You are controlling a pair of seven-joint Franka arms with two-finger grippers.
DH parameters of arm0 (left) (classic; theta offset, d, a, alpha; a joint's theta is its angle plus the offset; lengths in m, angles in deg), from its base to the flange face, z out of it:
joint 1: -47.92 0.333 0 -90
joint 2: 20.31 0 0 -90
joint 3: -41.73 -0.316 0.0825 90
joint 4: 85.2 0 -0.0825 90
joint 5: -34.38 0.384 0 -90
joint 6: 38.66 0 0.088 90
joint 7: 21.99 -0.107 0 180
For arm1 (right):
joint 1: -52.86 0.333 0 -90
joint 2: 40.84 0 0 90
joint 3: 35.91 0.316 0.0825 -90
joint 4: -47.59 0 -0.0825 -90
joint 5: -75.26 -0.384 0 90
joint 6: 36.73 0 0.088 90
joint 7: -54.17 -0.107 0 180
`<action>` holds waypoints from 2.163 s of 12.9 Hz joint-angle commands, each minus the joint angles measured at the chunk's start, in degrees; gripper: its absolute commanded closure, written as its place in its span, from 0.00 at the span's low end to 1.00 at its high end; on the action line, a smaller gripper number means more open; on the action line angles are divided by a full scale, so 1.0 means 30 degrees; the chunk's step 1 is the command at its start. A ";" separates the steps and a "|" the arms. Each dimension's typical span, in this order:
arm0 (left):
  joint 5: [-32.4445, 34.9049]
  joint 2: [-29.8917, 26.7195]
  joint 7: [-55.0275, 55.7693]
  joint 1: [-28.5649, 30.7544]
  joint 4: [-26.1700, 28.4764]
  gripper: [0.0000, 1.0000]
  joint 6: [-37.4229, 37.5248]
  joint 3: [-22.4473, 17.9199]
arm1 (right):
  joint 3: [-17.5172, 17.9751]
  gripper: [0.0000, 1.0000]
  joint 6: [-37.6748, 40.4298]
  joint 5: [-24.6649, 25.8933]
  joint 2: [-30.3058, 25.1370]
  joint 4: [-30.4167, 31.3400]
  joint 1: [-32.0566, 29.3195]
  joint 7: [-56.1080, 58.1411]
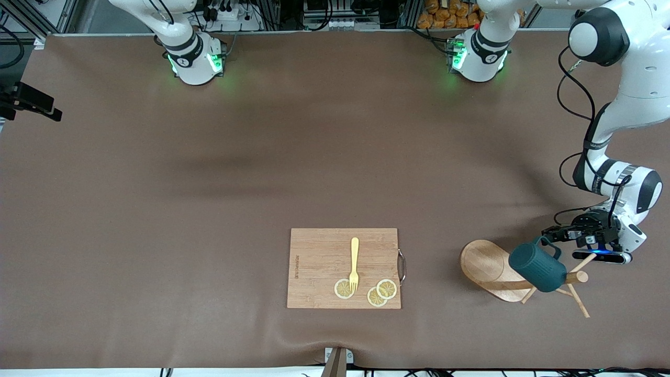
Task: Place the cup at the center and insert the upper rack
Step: 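Lower the mug onto the peg and open the left gripper, then withdraw the left gripper away from the hanging mug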
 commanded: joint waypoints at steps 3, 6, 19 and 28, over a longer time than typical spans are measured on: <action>0.0683 0.0184 -0.0095 0.0689 -0.0389 0.00 0.0660 0.0235 | 0.0043 0.00 0.0197 0.0066 0.0105 -0.0380 0.0065 -0.0369; 0.1268 0.0096 -0.0037 0.0953 -0.0418 0.00 0.0690 0.0235 | 0.0043 0.00 0.0197 0.0066 0.0105 -0.0380 0.0065 -0.0369; 0.4580 -0.2746 0.1751 0.2184 -0.0447 0.00 0.1335 0.0030 | 0.0043 0.00 0.0197 0.0066 0.0105 -0.0380 0.0065 -0.0369; 0.6567 -0.5349 0.3214 0.1862 -0.0477 0.00 -0.0770 -0.0497 | 0.0043 0.00 0.0197 0.0066 0.0105 -0.0380 0.0065 -0.0369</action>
